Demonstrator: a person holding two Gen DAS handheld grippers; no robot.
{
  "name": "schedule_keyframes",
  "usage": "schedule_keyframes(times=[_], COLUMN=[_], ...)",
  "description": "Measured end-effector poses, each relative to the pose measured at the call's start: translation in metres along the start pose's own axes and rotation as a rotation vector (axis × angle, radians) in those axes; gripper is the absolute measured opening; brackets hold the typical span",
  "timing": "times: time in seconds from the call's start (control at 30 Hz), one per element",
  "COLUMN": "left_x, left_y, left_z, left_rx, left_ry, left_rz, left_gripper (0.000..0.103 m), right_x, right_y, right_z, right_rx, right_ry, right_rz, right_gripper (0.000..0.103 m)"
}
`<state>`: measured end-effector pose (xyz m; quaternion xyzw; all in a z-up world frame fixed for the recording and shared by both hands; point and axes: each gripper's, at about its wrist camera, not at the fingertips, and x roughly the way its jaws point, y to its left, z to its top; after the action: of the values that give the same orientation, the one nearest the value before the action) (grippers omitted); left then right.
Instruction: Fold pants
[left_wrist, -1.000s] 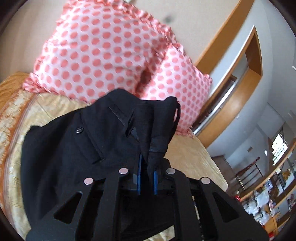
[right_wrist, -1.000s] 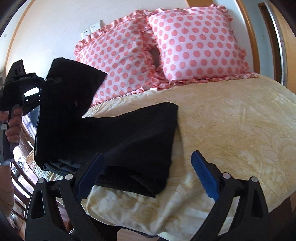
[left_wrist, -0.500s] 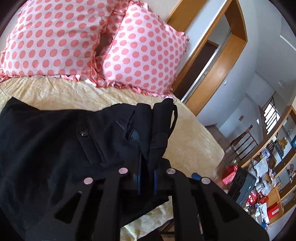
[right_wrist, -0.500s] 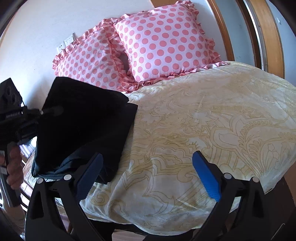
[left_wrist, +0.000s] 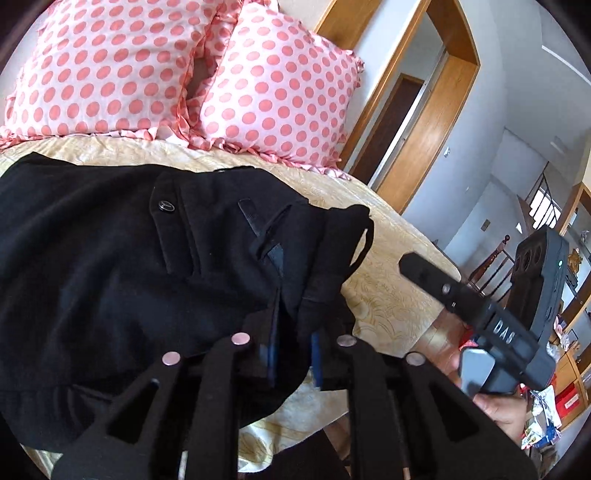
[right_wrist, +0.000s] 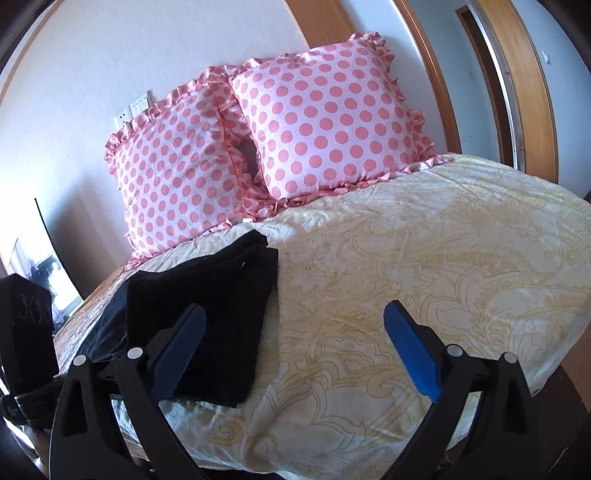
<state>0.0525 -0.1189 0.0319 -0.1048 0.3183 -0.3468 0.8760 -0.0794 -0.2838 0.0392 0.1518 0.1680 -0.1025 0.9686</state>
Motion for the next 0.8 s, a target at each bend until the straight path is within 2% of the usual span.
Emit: schedule_keyframes(times=[0.07, 0.1, 0.13, 0.2, 0.23, 0.37, 0.4, 0.5, 0.57, 0.67, 0.77, 0.8], left_x=[-0.006, -0.012, -0.022, -0.043, -0.055, -0.092, -0.095, -0.101, -0.102, -0.101, -0.095, -0.087], left_y=[-0.001, -0.002, -0.003, -0.003, 0.0, 0.041, 0.053, 0.088, 0.1, 0.101, 0.096, 0.097], left_z=[0.0, 0.0, 0.0, 0.0, 0.002, 0.016, 0.017, 0.019, 0.017, 0.012, 0.008, 0.007], left_rx=[-0.001, 0.0, 0.002, 0.009, 0.021, -0.052, -0.082, -0.188, -0.212, -0.164, -0.097, -0.088], left_ry=[0.0, -0.003, -0.014, -0.05, -0.067, -0.173, -0.183, -0.184, -0.17, -0.16, -0.13, -0.092], left_rz=[-0.052, -0.073, -0.075, -0.08, -0.078, 0.085, 0.109, 0.178, 0.218, 0.246, 0.292, 0.324], left_gripper=[0.046, 0.074, 0.09, 0.093, 0.101, 0.101, 0.101, 0.101, 0.101, 0.101, 0.101, 0.101], right_x=[-0.004, -0.007, -0.011, -0.015, -0.017, -0.005, 0.003, 0.024, 0.036, 0.046, 0.056, 0.06], right_y=[0.006, 0.009, 0.014, 0.024, 0.032, 0.061, 0.07, 0.089, 0.101, 0.112, 0.111, 0.108], right_z=[0.009, 0.013, 0.019, 0.028, 0.032, 0.037, 0.036, 0.027, 0.019, 0.01, -0.002, -0.006], right_rx=[-0.01, -0.018, -0.03, -0.057, -0.075, -0.109, -0.106, -0.114, -0.134, -0.18, -0.232, -0.236], right_ry=[-0.032, -0.051, -0.075, -0.114, -0.133, -0.123, -0.098, -0.029, 0.007, 0.053, 0.111, 0.131], right_rz=[0.003, 0.008, 0.017, 0.034, 0.054, 0.232, 0.291, 0.353, 0.364, 0.347, 0.221, 0.188], right_gripper=[0.099, 0.099, 0.099, 0.099, 0.099, 0.099, 0.099, 0.099, 0.099, 0.099, 0.099, 0.099])
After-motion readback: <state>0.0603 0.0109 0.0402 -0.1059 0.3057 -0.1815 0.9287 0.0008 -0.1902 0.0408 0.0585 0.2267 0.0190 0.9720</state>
